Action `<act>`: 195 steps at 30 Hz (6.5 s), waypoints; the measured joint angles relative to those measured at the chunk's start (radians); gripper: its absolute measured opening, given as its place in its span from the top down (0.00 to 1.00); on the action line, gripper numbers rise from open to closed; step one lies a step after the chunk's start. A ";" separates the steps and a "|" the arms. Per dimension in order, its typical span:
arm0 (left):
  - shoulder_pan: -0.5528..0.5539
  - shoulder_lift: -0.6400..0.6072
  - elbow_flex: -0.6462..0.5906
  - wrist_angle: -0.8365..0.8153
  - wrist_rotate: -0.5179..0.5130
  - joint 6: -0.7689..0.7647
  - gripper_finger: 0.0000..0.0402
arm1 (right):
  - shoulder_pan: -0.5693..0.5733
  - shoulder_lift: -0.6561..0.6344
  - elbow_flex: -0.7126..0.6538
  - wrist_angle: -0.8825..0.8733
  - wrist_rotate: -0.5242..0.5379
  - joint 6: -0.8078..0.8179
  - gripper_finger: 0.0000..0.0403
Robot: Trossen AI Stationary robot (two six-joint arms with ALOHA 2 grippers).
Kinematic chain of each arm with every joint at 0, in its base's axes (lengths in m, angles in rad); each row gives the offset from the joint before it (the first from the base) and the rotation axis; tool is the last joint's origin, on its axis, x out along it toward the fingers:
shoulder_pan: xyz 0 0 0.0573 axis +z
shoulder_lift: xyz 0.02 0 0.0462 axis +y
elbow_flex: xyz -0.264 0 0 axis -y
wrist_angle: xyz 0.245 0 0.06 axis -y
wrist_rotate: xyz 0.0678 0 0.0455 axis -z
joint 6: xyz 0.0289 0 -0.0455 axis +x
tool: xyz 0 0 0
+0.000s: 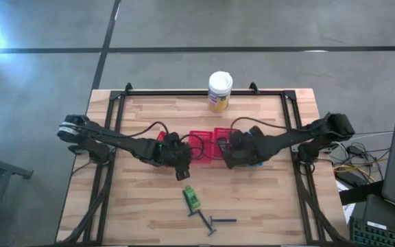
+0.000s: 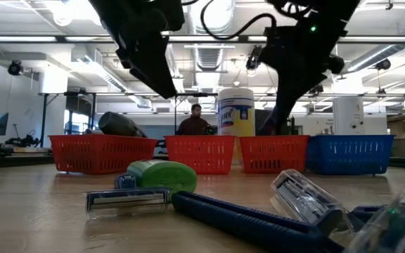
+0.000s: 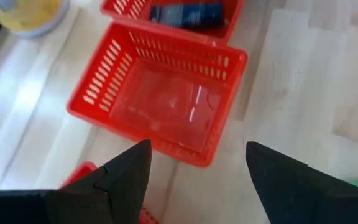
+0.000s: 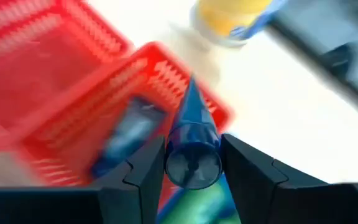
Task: Pick & Place Travel size toiletries
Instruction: Put the blue shave cream into the right red bin, then put the green shampoo into the blue bin, then put the blue razor into the middle red bin
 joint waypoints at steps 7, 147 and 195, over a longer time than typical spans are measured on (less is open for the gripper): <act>-0.016 0.000 -0.002 -0.044 0.042 -0.021 0.34 | 0.005 0.136 0.087 -0.099 0.006 -0.141 0.62; -0.067 -0.030 -0.050 0.112 0.183 0.139 0.30 | 0.166 -0.349 -0.099 -0.231 -0.139 0.587 0.77; -0.214 0.220 -0.178 0.359 0.599 0.679 0.90 | 0.162 -0.148 0.028 -0.294 -0.237 0.449 0.29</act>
